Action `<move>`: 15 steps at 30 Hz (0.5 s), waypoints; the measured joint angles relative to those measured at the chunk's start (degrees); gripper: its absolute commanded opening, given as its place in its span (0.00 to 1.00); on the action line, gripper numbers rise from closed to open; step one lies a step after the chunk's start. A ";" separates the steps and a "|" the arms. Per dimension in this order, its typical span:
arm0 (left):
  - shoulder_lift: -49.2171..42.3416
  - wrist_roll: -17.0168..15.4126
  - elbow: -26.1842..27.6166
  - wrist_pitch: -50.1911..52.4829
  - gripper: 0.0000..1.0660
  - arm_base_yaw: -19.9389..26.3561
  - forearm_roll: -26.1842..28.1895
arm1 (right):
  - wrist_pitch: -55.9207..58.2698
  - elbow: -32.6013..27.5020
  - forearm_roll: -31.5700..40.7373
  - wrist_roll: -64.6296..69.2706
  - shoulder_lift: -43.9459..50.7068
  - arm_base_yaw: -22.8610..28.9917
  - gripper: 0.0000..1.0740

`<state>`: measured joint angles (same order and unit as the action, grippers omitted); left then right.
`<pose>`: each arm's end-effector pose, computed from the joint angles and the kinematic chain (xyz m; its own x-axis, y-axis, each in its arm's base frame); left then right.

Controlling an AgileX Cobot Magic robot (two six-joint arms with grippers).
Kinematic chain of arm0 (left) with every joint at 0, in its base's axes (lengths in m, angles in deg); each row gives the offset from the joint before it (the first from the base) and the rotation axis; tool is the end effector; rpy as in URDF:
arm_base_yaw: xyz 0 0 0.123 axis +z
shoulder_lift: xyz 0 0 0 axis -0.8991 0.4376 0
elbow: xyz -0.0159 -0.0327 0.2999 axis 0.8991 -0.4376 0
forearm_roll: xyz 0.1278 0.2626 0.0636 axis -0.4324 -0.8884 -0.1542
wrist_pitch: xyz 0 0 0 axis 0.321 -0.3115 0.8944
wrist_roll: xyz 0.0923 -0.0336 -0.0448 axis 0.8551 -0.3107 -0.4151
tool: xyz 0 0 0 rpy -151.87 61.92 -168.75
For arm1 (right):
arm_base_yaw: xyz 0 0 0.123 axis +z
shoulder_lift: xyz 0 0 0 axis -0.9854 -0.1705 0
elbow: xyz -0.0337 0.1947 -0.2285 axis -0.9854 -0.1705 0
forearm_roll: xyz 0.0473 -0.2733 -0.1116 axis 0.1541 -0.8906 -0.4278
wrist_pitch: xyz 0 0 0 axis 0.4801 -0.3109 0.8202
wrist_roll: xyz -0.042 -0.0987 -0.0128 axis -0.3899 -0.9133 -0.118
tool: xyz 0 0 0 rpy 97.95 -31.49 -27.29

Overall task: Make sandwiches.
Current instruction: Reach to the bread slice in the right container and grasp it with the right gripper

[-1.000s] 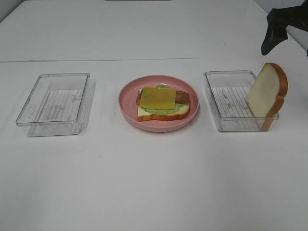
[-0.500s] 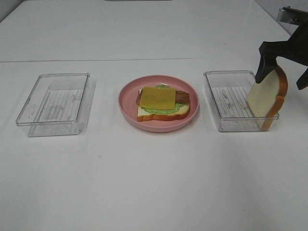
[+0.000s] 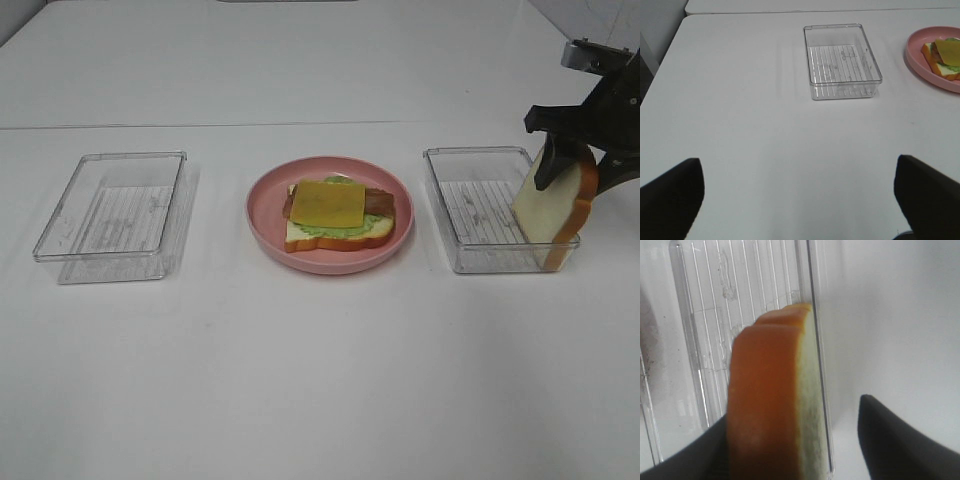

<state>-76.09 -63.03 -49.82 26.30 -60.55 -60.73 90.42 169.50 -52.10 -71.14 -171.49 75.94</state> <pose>0.0304 -0.0050 0.2975 -0.4500 -0.0212 -0.8928 -0.0016 0.9997 -0.0230 0.4525 -0.0138 0.1523 -0.9805 0.1189 -0.1561 0.0888 0.9782 0.1877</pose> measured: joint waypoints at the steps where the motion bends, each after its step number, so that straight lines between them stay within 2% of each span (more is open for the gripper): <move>1: 0.00 0.00 0.00 0.00 0.92 0.00 0.00 | 0.00 0.00 0.06 0.00 0.00 0.00 0.25; 2: 0.00 0.00 0.00 0.00 0.92 0.00 0.00 | 0.00 0.00 0.06 0.00 0.00 0.00 0.25; 3: 0.00 0.00 0.00 0.00 0.92 0.00 0.00 | 0.00 0.00 0.23 0.00 0.00 0.00 0.16; 5: 0.00 0.00 0.00 0.00 0.92 0.00 0.00 | 0.00 0.00 0.29 0.00 0.00 0.00 0.13; 13: 0.00 0.00 -0.29 0.00 0.92 0.00 0.00 | 0.40 0.00 0.34 0.00 0.00 0.00 0.13; 15: 0.00 0.00 -0.29 0.00 0.92 0.00 0.00 | 0.57 0.00 0.40 0.17 0.00 0.00 0.09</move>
<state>-76.09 -63.03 -50.11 26.30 -60.55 -60.73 90.99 169.50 -51.70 -70.97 -171.49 75.94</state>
